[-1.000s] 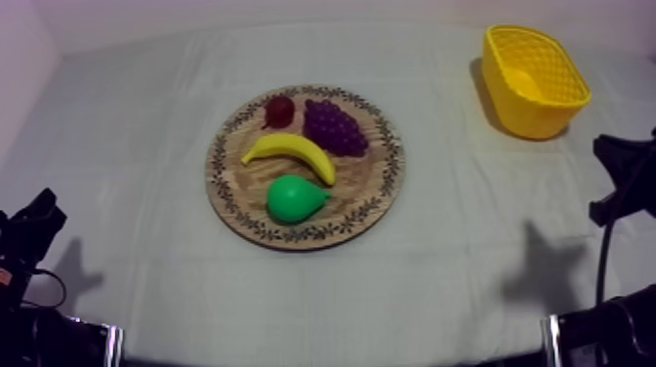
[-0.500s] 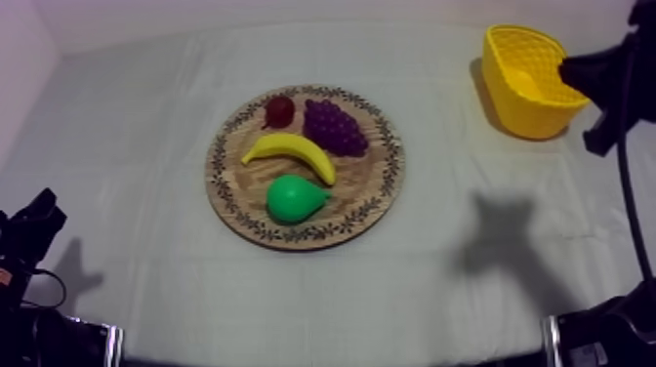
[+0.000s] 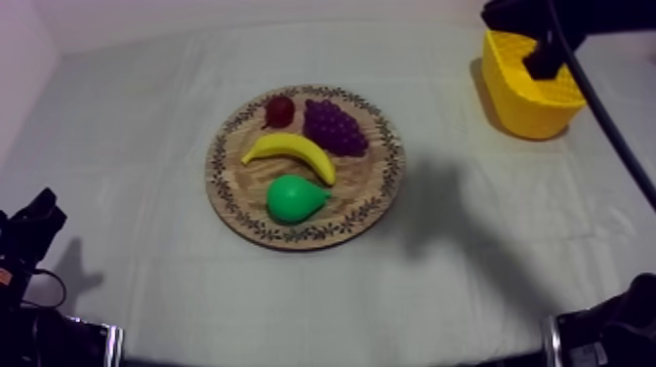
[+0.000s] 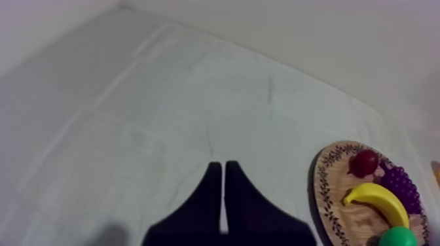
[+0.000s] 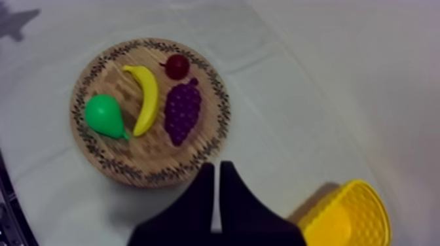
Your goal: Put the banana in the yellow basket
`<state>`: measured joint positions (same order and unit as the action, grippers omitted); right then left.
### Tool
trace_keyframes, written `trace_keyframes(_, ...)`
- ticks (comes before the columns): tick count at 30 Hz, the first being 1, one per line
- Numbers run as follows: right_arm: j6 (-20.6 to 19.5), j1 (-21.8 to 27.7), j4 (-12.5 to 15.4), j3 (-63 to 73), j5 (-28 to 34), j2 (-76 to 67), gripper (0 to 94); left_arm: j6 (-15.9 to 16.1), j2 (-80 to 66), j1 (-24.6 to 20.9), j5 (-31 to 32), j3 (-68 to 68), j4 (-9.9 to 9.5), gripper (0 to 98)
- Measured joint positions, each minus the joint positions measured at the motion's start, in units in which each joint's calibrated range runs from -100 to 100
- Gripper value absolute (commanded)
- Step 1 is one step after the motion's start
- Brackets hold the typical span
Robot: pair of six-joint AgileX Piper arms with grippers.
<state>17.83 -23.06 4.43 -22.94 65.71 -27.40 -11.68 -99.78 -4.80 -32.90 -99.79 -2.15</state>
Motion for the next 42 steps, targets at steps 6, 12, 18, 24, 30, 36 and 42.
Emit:
trace_keyframes(6,-3.2,-3.5,-1.4,11.4,6.3,8.2,0.7,0.0,0.0,0.0,0.0,0.0,0.00,0.1)
trace_keyframes(12,-5.6,-6.4,-3.4,19.7,10.5,15.0,0.7,0.0,0.0,0.0,0.0,0.0,0.00,0.1)
trace_keyframes(18,-7.1,-8.8,-5.5,22.1,11.1,20.5,0.7,0.0,0.0,0.0,0.0,0.0,0.00,0.1)
trace_keyframes(24,-7.5,-9.9,-6.2,23.3,11.7,25.0,4.3,0.0,0.0,0.0,0.0,0.0,0.00,0.1)
trace_keyframes(30,-6.7,-10.4,-6.3,24.4,12.5,27.0,12.7,0.0,0.0,0.0,0.0,0.0,0.00,0.1)
trace_keyframes(36,-5.6,-10.8,-6.2,24.9,12.8,28.6,36.4,0.0,0.0,0.0,0.0,0.0,0.00,0.1)
trace_keyframes(42,-3.7,-10.9,-5.7,25.0,12.9,29.7,51.4,0.0,0.0,0.0,0.0,0.0,0.00,0.1)
